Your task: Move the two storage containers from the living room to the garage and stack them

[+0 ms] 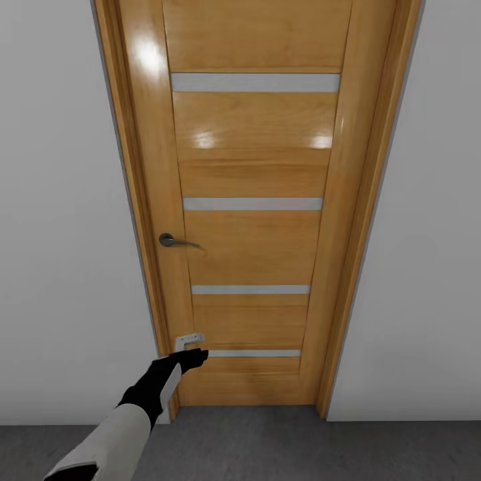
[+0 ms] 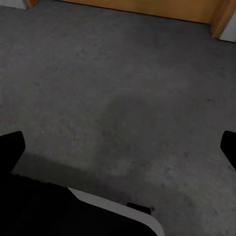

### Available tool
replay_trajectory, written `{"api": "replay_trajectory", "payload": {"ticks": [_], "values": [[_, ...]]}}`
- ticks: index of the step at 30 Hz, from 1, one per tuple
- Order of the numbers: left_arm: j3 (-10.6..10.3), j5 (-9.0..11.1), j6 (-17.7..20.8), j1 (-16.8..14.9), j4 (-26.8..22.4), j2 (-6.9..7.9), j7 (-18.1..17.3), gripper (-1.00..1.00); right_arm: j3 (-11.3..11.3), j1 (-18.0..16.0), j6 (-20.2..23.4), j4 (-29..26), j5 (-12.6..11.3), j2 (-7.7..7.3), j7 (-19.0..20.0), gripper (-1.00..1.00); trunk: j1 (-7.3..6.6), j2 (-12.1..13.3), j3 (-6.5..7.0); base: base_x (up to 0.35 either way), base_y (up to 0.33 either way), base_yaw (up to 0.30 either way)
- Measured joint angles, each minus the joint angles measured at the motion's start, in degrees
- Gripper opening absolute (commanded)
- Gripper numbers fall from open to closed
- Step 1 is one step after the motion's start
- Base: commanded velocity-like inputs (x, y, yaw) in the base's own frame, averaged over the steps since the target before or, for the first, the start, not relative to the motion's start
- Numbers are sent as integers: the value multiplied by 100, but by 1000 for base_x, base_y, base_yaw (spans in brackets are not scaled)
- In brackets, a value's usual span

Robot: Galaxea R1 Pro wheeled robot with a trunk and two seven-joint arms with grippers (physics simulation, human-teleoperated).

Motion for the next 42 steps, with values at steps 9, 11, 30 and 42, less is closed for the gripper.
{"api": "replay_trajectory", "payload": {"ticks": [9,11,30,42], "values": [[17,30,-18,-337,458,7,-21,100,12,0,0,0,3,0,0,100,0,0,0,0,0,0],[24,37,-31,-342,465,-4,-28,100,12,0,0,0,1,0,0,100,0,0,0,0,0,0],[18,77,-80,-346,479,24,-41,100,-7,0,0,0,-14,0,-33,100,-3,-1,0,97,0,0],[17,77,-80,-347,477,43,-41,100,-8,0,0,0,-10,0,-23,100,-3,-1,0,324,0,0]]}}
